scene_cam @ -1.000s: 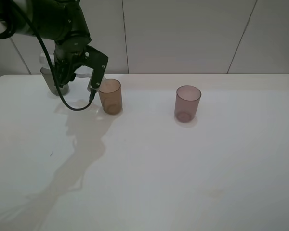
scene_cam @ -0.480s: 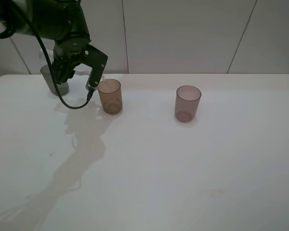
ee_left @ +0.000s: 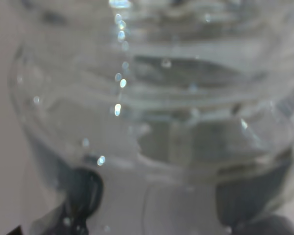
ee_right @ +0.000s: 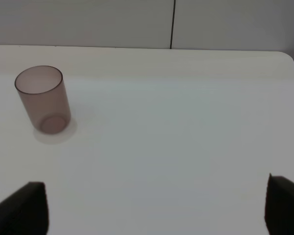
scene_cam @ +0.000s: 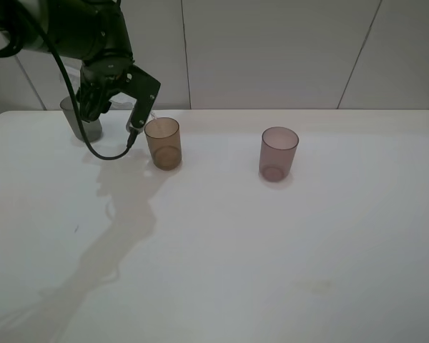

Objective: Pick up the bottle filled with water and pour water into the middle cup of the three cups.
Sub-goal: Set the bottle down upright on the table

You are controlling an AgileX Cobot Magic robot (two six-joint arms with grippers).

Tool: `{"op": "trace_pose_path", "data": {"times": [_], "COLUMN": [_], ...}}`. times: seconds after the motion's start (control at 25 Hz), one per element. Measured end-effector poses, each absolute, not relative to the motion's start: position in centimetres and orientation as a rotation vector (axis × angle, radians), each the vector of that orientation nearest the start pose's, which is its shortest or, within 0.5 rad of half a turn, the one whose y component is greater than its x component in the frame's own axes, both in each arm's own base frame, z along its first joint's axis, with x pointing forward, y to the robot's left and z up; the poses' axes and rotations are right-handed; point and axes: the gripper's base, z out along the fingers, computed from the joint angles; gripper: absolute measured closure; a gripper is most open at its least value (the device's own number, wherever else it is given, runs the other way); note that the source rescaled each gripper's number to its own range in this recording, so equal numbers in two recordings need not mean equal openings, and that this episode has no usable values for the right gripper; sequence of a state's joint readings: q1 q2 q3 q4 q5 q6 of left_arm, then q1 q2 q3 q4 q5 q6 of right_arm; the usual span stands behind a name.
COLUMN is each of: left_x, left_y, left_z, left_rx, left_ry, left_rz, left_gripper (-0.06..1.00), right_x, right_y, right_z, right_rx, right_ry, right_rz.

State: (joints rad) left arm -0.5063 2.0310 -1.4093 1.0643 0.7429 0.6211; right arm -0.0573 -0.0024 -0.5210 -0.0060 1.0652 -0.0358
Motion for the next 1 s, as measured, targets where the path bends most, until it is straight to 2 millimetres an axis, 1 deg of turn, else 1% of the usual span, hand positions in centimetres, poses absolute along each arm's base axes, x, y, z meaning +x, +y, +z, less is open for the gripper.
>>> {"op": "trace_pose_path", "data": {"times": [0.12,0.4,0.72,1.0], "left_x": [40.19,40.12,40.14,40.33], "left_y": [-16.14,-16.68,-16.83,-16.76], "left_z": [19.04,19.03,19.06,19.30], "left_rx": [-2.455,-2.540,-2.561,-2.566], "left_ry": [-1.828,-1.682,-1.649,-1.574], "left_rz": [-1.353,-1.351,-1.357,-1.408], "left_gripper": [0.93,0.93,0.93,0.93], "right_x": [-0.80,-0.80,-0.80,-0.80], "right_y": [0.00,0.00,0.00,0.00], "right_z": [28.27,28.27,28.27,28.27], "right_rx": [0.022,0.022,0.022,0.022], "right_ry": [2.026,2.026,2.026,2.026], "right_rz": [-0.066,-0.066,-0.066,-0.066]}}
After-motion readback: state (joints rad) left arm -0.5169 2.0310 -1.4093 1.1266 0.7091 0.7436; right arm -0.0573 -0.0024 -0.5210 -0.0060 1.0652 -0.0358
